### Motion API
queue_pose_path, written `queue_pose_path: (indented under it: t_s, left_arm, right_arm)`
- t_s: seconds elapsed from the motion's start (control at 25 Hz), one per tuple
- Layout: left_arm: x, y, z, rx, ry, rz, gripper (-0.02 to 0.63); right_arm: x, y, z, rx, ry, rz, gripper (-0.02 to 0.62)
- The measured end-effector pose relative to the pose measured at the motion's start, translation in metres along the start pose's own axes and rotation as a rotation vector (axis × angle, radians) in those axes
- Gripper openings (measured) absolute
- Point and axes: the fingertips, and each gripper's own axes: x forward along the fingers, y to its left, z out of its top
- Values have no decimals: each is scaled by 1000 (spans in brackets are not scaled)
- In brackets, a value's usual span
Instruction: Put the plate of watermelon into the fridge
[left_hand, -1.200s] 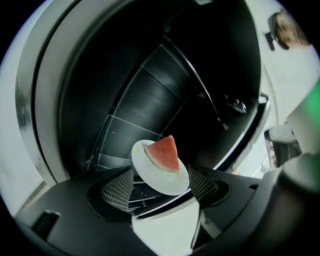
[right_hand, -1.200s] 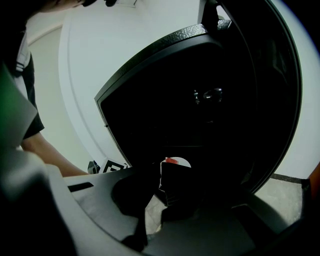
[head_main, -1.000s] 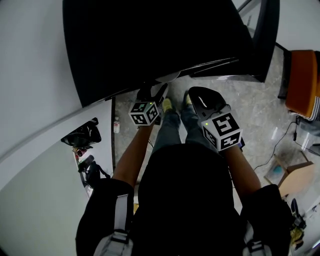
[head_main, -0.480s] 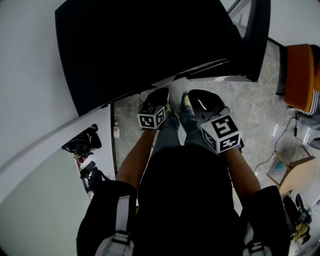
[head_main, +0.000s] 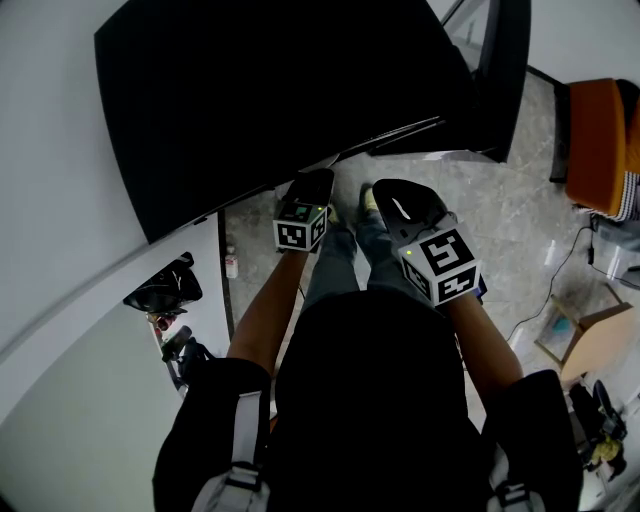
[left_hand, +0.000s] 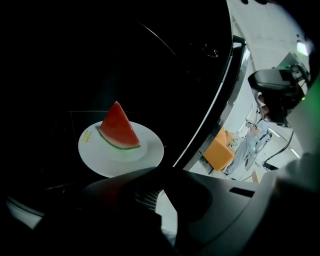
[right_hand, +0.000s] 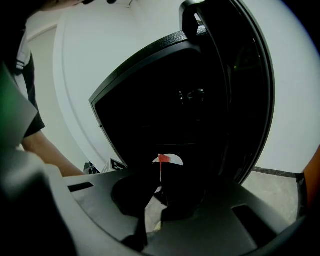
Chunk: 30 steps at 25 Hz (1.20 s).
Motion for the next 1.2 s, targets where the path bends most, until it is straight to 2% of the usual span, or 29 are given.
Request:
queue_pose_path:
  t_s: [0.68,0.88,1.04,1.2]
  left_arm:
    - [9,57,42,-52,-15,140,12]
    - [-11,45,53,-44,-53,139,12]
    - [-40,17,71,-44,-126,114,12]
    - [-77,-12,90,-8,-194,117,12]
  right_arm:
    - [0,-4,1,-3,-1,5,20]
    - [-1,-5,11,-3,-29,9,20]
    - [-2,-6,20,-2,-56,16,20]
    - [-4,-1,28,-32,-87,15,20]
